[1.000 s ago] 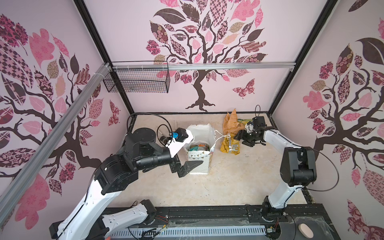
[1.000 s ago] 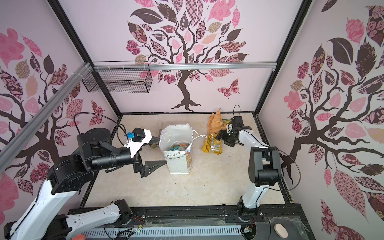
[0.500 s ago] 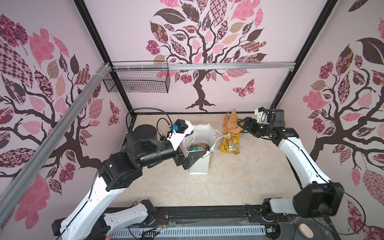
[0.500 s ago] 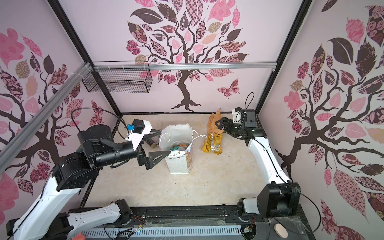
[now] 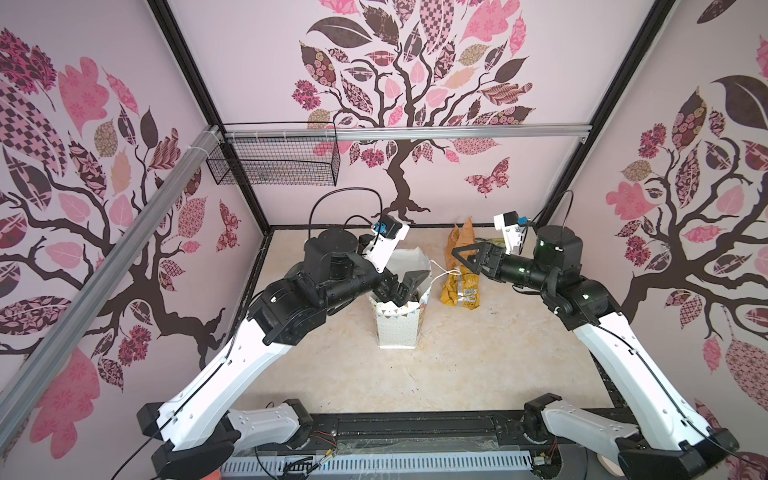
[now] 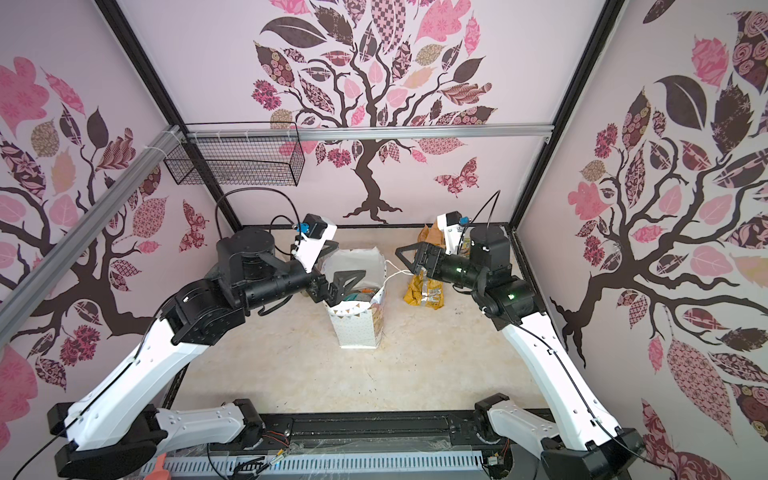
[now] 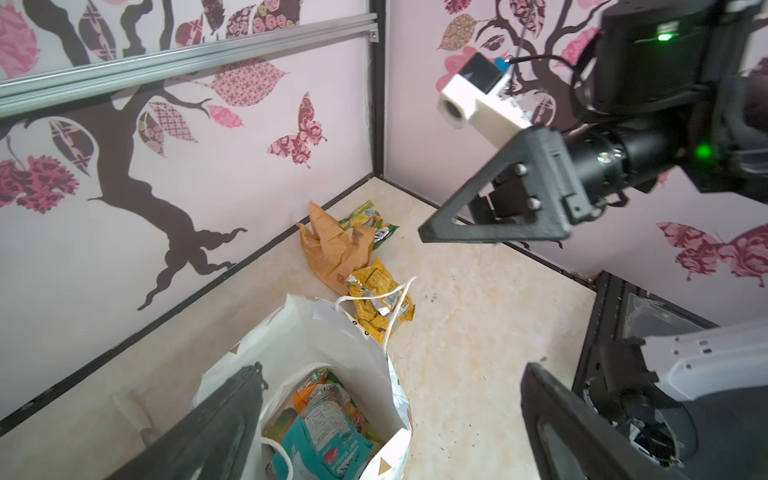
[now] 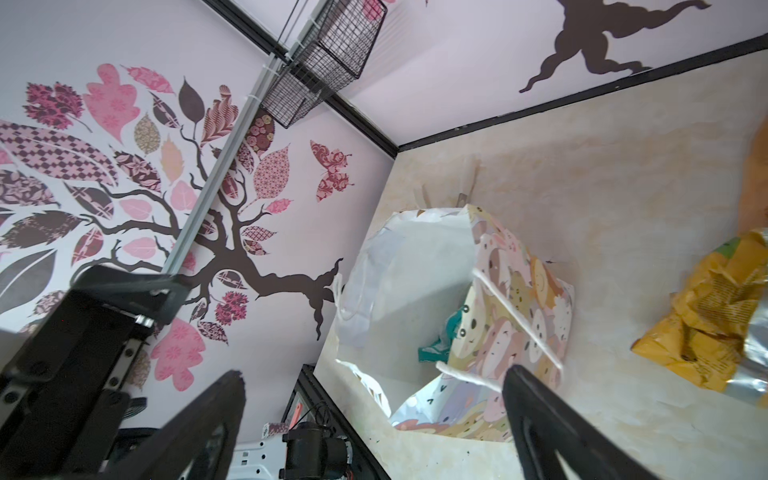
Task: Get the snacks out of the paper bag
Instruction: 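Move the right gripper back toward the bag while the left gripper approaches the bag, then lower the left gripper into the bag toward the teal mint snack bag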
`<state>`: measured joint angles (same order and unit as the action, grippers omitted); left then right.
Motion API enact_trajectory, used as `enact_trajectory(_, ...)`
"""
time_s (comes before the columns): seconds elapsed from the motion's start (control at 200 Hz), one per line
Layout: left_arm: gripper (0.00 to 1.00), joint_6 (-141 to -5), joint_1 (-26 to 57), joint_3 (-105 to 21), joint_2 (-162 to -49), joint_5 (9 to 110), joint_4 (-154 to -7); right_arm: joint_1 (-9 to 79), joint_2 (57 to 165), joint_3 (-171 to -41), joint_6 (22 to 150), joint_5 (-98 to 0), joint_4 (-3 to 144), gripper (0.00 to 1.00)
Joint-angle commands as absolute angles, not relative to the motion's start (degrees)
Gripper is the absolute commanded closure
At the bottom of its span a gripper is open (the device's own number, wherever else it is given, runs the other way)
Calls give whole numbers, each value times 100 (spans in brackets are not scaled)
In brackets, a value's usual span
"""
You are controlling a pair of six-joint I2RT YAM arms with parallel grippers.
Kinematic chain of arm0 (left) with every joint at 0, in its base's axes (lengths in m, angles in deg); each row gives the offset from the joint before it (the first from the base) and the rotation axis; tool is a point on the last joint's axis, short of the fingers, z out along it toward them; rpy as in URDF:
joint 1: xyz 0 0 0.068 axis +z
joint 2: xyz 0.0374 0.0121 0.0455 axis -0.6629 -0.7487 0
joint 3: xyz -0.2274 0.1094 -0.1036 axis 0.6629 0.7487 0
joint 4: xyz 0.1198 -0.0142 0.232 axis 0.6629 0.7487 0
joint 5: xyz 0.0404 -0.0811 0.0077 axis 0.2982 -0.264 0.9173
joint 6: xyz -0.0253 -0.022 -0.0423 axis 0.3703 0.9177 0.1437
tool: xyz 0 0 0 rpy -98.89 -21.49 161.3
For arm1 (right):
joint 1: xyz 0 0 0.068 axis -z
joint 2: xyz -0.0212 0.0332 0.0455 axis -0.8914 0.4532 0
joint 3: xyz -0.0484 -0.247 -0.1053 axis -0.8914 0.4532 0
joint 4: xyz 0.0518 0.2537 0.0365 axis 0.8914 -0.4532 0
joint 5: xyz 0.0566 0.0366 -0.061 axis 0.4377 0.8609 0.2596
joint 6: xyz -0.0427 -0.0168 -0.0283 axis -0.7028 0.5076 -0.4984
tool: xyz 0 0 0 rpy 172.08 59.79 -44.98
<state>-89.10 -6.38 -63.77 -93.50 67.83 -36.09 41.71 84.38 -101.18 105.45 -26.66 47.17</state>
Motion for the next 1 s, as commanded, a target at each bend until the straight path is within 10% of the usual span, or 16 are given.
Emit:
enact_trajectory(0.0,2,-8564,-650,-6803,-9634,7576,-3486,3752,8219,-10030,10781,-2670,4996,0)
enact_trajectory(0.465,3,-7744,-53,-7645,-11155,7494,-2361,2835,7931,-9840,10369,-2513,4674,0)
enact_trajectory(0.99,28,-7493,133,-8274,-12511,7143,-1243,2833,7831,-9796,10078,-2718,4325,0)
